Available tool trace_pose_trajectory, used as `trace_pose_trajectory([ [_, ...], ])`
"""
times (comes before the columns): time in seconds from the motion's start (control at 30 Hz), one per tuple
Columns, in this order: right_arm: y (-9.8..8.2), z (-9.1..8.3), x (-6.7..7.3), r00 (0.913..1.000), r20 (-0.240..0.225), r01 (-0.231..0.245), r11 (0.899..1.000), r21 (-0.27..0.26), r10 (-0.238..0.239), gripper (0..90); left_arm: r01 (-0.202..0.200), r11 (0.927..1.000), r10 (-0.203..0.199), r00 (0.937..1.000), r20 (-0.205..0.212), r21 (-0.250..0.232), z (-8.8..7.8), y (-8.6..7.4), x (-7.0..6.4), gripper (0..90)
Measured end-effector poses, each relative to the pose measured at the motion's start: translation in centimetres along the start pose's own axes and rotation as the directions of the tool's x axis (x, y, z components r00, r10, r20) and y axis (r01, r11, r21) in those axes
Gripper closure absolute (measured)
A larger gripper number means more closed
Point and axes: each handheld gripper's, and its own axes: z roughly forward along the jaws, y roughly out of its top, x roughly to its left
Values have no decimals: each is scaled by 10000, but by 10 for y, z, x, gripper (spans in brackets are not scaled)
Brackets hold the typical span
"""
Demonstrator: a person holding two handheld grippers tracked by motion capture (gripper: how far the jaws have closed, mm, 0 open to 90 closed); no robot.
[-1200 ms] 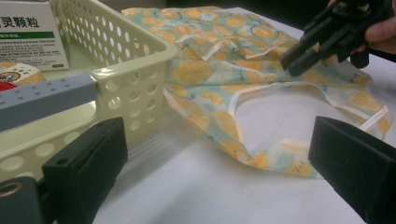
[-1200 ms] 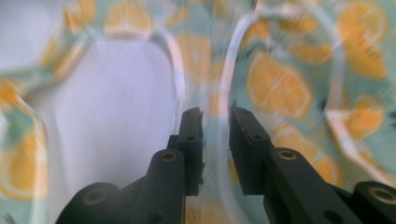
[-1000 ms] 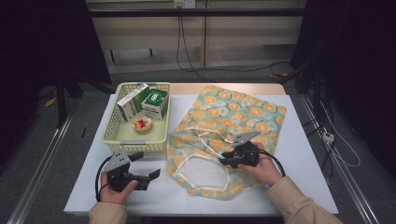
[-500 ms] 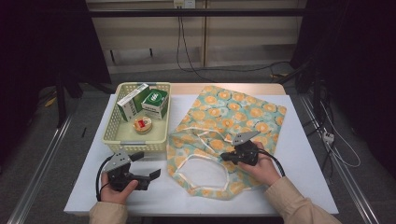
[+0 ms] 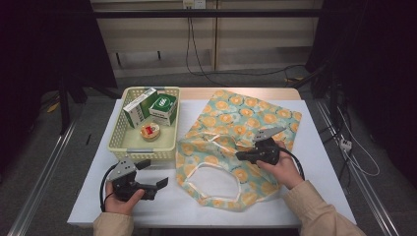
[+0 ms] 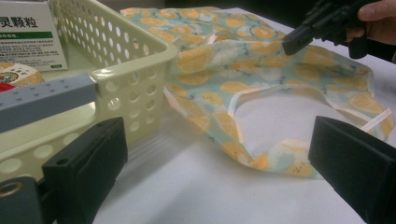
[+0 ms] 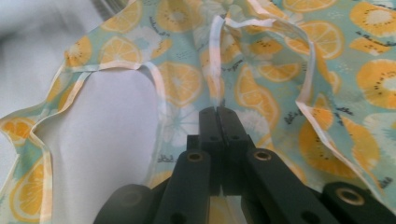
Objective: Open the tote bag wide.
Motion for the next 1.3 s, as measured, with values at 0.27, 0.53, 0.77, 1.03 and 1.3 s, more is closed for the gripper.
trace_pose_trajectory([
  [0.27,11,-6,-13,9993,-142,-360,9993,-79,359,900,-4,10000,4,10000,2,2,0,0,0,43],
  [0.53,21,-5,-36,9970,221,-737,9973,59,735,900,0,10000,0,10000,4,-16,-1,0,0,43],
  [0.77,14,2,-57,9886,712,-1333,9910,80,1324,900,-3,10000,3,10000,7,1,0,0,1,43],
  [1.03,3,8,-69,9788,1415,-1554,9870,411,1482,894,-12,10000,12,10000,5,0,0,-1,1,43],
  [1.3,-4,14,-66,9775,1820,-1212,9901,705,1067,840,29,10000,-29,10000,15,-18,0,0,0,43],
])
